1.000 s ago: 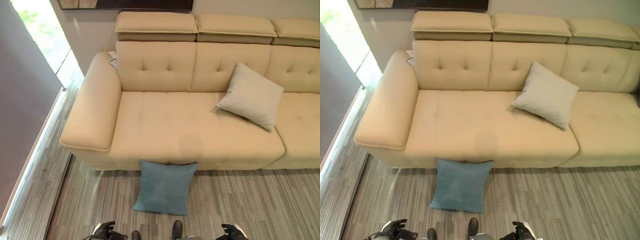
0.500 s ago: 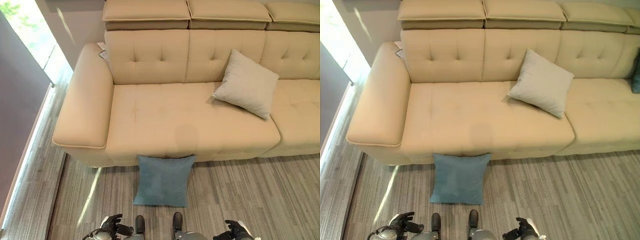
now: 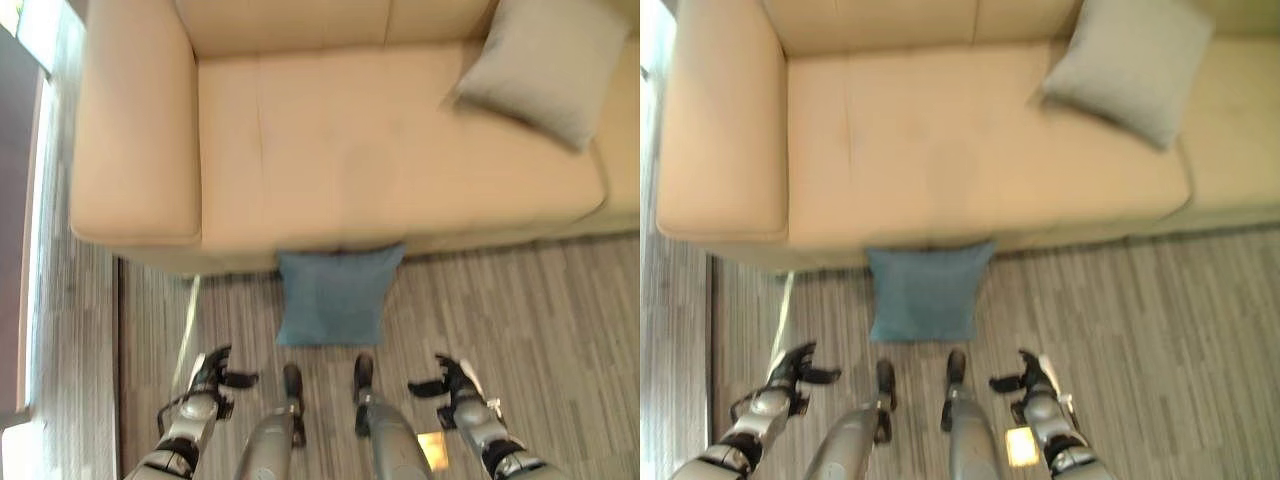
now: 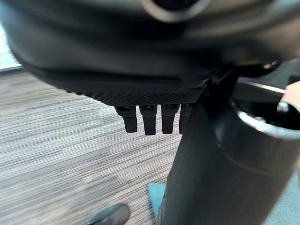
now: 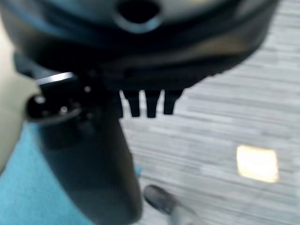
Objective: Pick up all the scattered cushions and arrange them neatly on the sofa.
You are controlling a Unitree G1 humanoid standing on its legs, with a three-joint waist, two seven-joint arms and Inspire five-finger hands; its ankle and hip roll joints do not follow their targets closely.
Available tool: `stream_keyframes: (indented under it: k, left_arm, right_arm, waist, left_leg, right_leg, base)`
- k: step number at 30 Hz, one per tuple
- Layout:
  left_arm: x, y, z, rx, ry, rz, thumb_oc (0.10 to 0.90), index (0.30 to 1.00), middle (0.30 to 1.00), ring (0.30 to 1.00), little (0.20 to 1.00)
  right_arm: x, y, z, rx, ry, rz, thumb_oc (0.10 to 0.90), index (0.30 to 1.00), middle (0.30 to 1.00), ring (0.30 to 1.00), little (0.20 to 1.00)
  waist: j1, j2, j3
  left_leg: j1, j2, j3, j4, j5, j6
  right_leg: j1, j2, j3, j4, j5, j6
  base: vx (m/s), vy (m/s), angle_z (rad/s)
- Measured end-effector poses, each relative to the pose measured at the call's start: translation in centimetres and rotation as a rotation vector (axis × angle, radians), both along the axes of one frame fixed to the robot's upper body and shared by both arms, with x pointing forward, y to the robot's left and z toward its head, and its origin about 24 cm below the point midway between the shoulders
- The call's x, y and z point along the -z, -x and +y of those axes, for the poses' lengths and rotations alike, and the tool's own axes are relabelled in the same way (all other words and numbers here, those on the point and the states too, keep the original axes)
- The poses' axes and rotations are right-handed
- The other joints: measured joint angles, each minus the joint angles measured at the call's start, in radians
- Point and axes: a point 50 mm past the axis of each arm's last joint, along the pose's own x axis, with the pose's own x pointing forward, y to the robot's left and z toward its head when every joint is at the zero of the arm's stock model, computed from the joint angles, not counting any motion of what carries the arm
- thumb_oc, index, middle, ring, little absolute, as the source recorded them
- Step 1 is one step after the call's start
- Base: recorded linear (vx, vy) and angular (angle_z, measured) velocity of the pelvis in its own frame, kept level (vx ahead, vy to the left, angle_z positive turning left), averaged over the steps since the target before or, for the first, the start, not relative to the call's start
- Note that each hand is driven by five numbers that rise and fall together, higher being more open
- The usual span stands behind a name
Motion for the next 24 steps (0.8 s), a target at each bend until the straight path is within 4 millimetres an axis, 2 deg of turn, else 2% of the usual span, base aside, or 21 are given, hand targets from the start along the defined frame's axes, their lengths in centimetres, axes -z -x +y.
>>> stream_keyframes:
  k: [2,4,6,8,9,12,13,14,17,18,19,21,24]
  left_arm:
    - [-0.8,-1.1,-0.3,-0.010,0.000,-0.036,0.800,0.900,0.900,0.900,0.900]
    - [-2.3,-2.7,-0.5,-0.026,0.000,-0.102,0.800,0.900,0.900,0.900,0.900]
    - [-2.9,-3.4,-0.7,-0.026,-0.005,-0.129,0.800,0.900,0.900,0.900,0.900]
    - [-3.5,-4.0,-1.1,-0.034,0.001,-0.154,0.800,0.900,0.900,0.900,0.900]
    - [-4.5,-4.8,-1.4,-0.033,0.004,-0.200,0.800,0.900,0.900,0.900,0.900]
    - [-8.1,-7.8,-2.0,-0.029,-0.005,-0.323,0.800,0.900,0.900,0.900,0.900]
    - [-8.8,-8.3,-2.2,-0.029,-0.005,-0.342,0.800,0.900,0.900,0.900,0.900]
    - [-10.1,-9.2,-2.5,-0.032,-0.004,-0.384,0.800,0.900,0.900,0.900,0.900]
    - [-11.5,-10.0,-2.6,-0.036,-0.008,-0.422,0.800,0.900,0.900,0.900,0.900]
    - [-13.4,-11.1,-2.9,-0.032,-0.009,-0.478,0.800,0.900,0.900,0.900,0.900]
    - [-13.8,-11.3,-3.0,-0.033,-0.002,-0.492,0.800,0.900,0.900,0.900,0.900]
    - [-16.8,-12.5,-3.4,-0.033,0.044,-0.586,0.800,0.900,0.900,0.900,0.900]
    - [-20.3,-13.7,-3.3,-0.022,0.051,-0.675,0.800,0.900,0.900,0.900,0.900]
  right_arm:
    - [-1.2,-1.4,0.4,0.002,-0.001,-0.060,0.800,0.900,0.900,0.900,0.900]
    - [-3.3,-3.4,0.7,0.028,-0.001,-0.159,0.800,0.900,0.900,0.900,0.900]
    - [-4.4,-4.4,0.9,0.031,0.000,-0.209,0.800,0.900,0.900,0.900,0.900]
    - [-5.7,-5.4,1.4,0.037,0.014,-0.276,0.800,0.900,0.900,0.900,0.900]
    - [-7.3,-6.2,1.2,0.039,0.031,-0.349,0.800,0.900,0.900,0.900,0.900]
    - [-10.9,-8.3,0.6,0.075,0.079,-0.479,0.800,0.900,0.900,0.900,0.900]
    - [-11.4,-8.5,0.4,0.083,0.089,-0.493,0.800,0.900,0.900,0.900,0.900]
    - [-13.1,-9.4,0.6,0.096,0.099,-0.548,0.800,0.900,0.900,0.900,0.900]
    - [-14.5,-10.2,0.8,0.111,0.103,-0.595,0.800,0.900,0.900,0.900,0.900]
    - [-16.3,-11.1,1.1,0.116,0.084,-0.648,0.800,0.900,0.900,0.900,0.900]
    - [-16.5,-11.2,1.0,0.120,0.087,-0.649,0.800,0.900,0.900,0.900,0.900]
    - [-19.1,-12.2,0.9,0.121,0.091,-0.714,0.800,0.900,0.900,0.900,0.900]
    - [-21.8,-12.9,0.4,0.147,0.067,-0.779,0.800,0.900,0.900,0.900,0.900]
  waist:
    - [-0.003,0.001,0.015]
    - [-0.009,0.001,0.022]
    - [-0.015,0.000,0.029]
    - [-0.021,0.002,0.019]
    - [-0.023,0.003,0.008]
    - [-0.024,0.004,0.007]
    - [-0.025,0.004,0.007]
    - [-0.025,0.005,0.006]
    - [-0.026,0.005,0.006]
    - [-0.025,0.006,0.004]
    - [-0.025,0.009,0.002]
    - [-0.021,0.011,0.000]
    - [-0.020,0.011,0.002]
  left_leg:
    - [-0.073,0.003,-0.001,0.058,-0.003,0.007]
    - [-0.203,0.012,-0.001,0.158,-0.033,0.011]
    - [-0.249,0.012,-0.002,0.189,-0.038,0.012]
    - [-0.345,0.032,-0.003,0.298,-0.079,0.012]
    - [-0.430,0.038,-0.005,0.364,-0.101,0.015]
    - [-0.621,0.047,-0.015,0.478,-0.115,0.017]
    - [-0.649,0.047,-0.014,0.495,-0.116,0.018]
    - [-0.702,0.049,-0.013,0.525,-0.119,0.017]
    - [-0.765,0.053,-0.013,0.565,-0.130,0.016]
    - [-0.829,0.058,-0.014,0.590,-0.126,0.018]
    - [-0.848,0.059,-0.016,0.599,-0.126,0.016]
    - [-0.931,0.060,-0.018,0.608,-0.123,0.009]
    - [-1.038,0.059,-0.018,0.646,-0.115,0.013]
  right_leg:
    - [-0.072,-0.007,0.002,0.054,-0.002,-0.006]
    - [-0.197,-0.014,0.015,0.146,-0.033,-0.014]
    - [-0.246,-0.013,0.021,0.178,-0.032,-0.022]
    - [-0.335,-0.016,0.023,0.262,-0.058,-0.032]
    - [-0.417,-0.018,0.027,0.325,-0.089,-0.031]
    - [-0.605,-0.024,0.031,0.437,-0.108,-0.045]
    - [-0.635,-0.026,0.032,0.456,-0.111,-0.048]
    - [-0.691,-0.027,0.038,0.490,-0.117,-0.053]
    - [-0.757,-0.028,0.044,0.531,-0.122,-0.057]
    - [-0.821,-0.027,0.045,0.556,-0.122,-0.058]
    - [-0.839,-0.026,0.045,0.564,-0.122,-0.058]
    - [-0.922,-0.028,0.044,0.573,-0.116,-0.064]
    - [-1.033,-0.033,0.047,0.618,-0.112,-0.071]
  base:
    - [-0.13,-0.039,0.06]
    - [-0.10,-0.042,0.04]
    - [-0.09,-0.059,0.02]
    - [-0.07,-0.075,-0.06]
    - [-0.05,-0.063,-0.01]
    - [-0.02,-0.049,0.10]
    - [0.01,-0.064,0.06]
    - [0.00,-0.059,0.01]
    - [-0.01,-0.047,0.00]
    - [-0.02,-0.071,0.01]
    - [0.01,-0.063,0.02]
    - [0.02,-0.061,0.02]
    - [0.03,-0.029,0.06]
